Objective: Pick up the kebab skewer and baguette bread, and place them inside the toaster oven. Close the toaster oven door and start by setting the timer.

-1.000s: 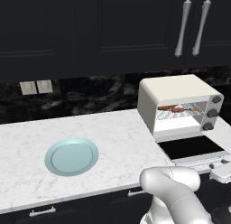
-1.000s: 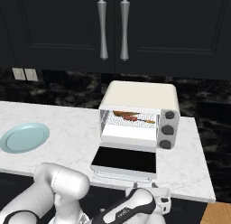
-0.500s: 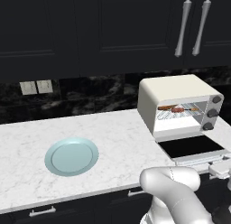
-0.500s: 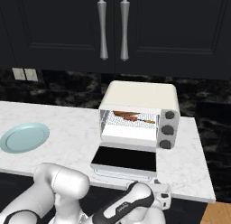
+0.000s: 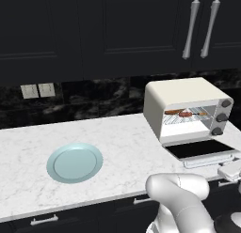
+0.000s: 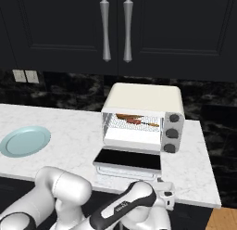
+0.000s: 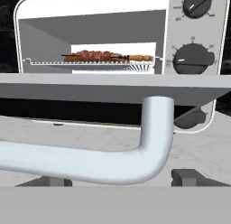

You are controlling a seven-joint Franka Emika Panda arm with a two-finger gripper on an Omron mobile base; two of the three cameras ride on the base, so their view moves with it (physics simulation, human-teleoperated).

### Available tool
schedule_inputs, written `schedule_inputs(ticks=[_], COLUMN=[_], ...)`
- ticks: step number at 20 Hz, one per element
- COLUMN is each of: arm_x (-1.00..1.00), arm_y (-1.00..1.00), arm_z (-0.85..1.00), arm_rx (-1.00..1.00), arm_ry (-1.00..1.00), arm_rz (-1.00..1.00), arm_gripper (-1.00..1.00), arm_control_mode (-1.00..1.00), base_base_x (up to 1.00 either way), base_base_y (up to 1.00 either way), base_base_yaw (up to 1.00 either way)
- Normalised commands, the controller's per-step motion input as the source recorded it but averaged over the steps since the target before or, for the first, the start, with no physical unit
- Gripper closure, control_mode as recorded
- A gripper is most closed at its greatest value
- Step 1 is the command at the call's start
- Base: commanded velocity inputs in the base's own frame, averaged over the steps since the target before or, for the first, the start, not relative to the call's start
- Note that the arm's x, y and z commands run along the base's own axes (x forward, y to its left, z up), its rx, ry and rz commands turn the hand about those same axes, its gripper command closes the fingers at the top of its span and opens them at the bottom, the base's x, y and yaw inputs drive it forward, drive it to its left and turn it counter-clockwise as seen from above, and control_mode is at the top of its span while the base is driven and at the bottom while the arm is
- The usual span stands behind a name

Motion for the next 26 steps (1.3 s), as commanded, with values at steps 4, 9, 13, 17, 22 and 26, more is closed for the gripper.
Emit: schedule_inputs(ticks=[4, 9, 13, 17, 22, 26], arm_x=[0.01, 0.08, 0.14, 0.17, 0.28, 0.42], arm_y=[0.22, 0.21, 0.13, 0.03, 0.0, 0.0], arm_z=[0.65, 0.67, 0.62, 0.59, 0.61, 0.57], arm_rx=[0.0, 0.0, 0.0, 0.0, 0.0, 0.0], arm_ry=[0.0, 0.0, 0.0, 0.0, 0.0, 0.0], arm_rz=[0.0, 0.0, 0.0, 0.0, 0.0, 0.0], arm_gripper=[-1.0, -1.0, -1.0, -1.0, -1.0, -1.0], arm_control_mode=[-1.0, -1.0, -1.0, -1.0, -1.0, -1.0], base_base_x=[0.0, 0.0, 0.0, 0.0, 0.0, 0.0], base_base_y=[0.0, 0.0, 0.0, 0.0, 0.0, 0.0], base_base_yaw=[0.0, 0.0, 0.0, 0.0, 0.0, 0.0])
